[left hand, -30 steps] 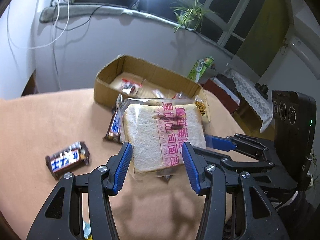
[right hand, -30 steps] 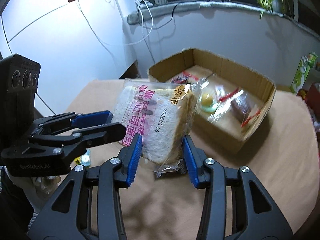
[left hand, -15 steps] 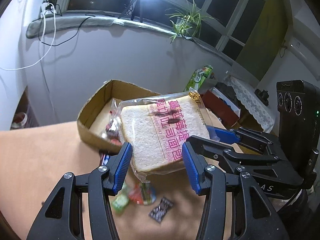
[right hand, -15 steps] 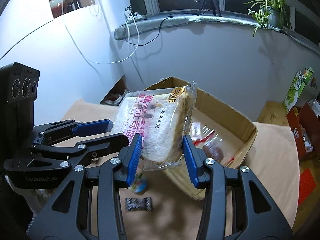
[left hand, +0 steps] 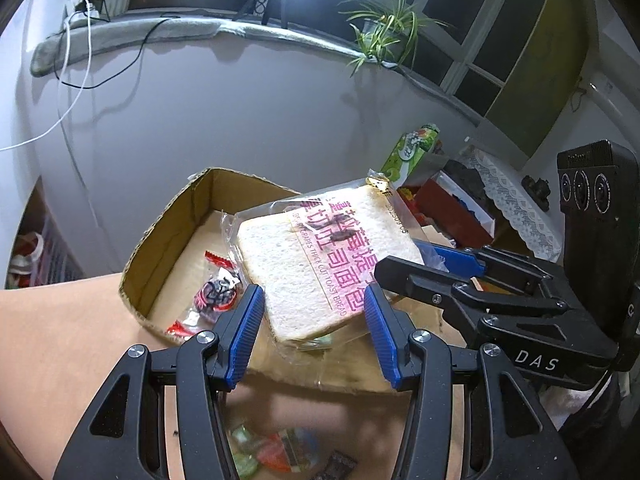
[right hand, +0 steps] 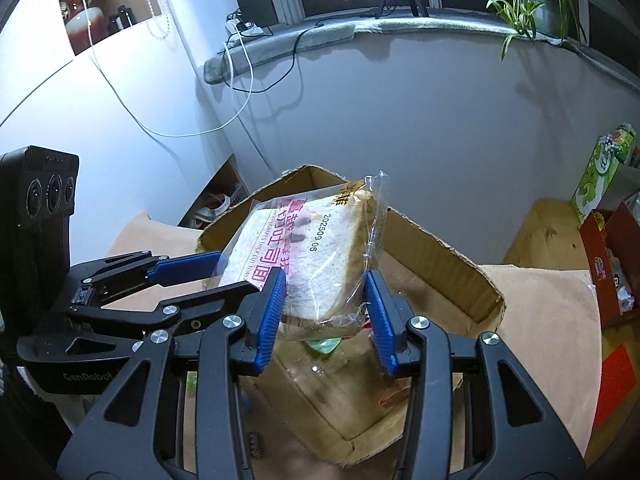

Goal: Organize snacks
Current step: 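Lift the bread loaf with both tools and carry it over the box, then lower the loaf into the box, open both tools and withdraw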

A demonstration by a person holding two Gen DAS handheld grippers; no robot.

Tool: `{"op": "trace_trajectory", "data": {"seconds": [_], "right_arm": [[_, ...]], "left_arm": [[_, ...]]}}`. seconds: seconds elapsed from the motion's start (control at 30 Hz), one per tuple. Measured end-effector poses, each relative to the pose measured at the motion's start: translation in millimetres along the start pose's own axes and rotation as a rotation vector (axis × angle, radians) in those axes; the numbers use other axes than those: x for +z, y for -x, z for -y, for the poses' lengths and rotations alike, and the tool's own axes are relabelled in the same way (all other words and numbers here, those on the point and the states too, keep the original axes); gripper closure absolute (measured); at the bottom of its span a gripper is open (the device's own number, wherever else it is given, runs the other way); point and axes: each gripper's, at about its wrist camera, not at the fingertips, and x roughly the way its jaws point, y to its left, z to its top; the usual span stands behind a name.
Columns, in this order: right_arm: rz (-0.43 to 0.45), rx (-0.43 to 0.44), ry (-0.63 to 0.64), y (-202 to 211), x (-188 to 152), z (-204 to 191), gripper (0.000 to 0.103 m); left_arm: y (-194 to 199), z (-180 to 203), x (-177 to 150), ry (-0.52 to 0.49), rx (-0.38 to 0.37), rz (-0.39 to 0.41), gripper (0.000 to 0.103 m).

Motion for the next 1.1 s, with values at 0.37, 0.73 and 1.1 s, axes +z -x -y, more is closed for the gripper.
{"op": "trace_trajectory", "data": {"seconds": [0.37, 0.73, 1.1], "right_arm": [[-0.026, -0.004, -0.018, -16.1, -1.2, 10.2, 0.059], [-0.005, -0.061, 0.006, -3.6, -3.3, 6.0, 0.046], [0.048, -0.079, 0.068, 35.2, -25.3, -20.1, 0.046]], "left_arm": [[-16.3, -4.5, 2.8, 0.013, 0.012, -0.028, 0.053], [-4.2, -6.6, 3.8, 0.015, 0.063, -0.007, 0.053], [41.4, -1.5, -8.1, -0.015, 0.074, 0.048, 0.053]]}}
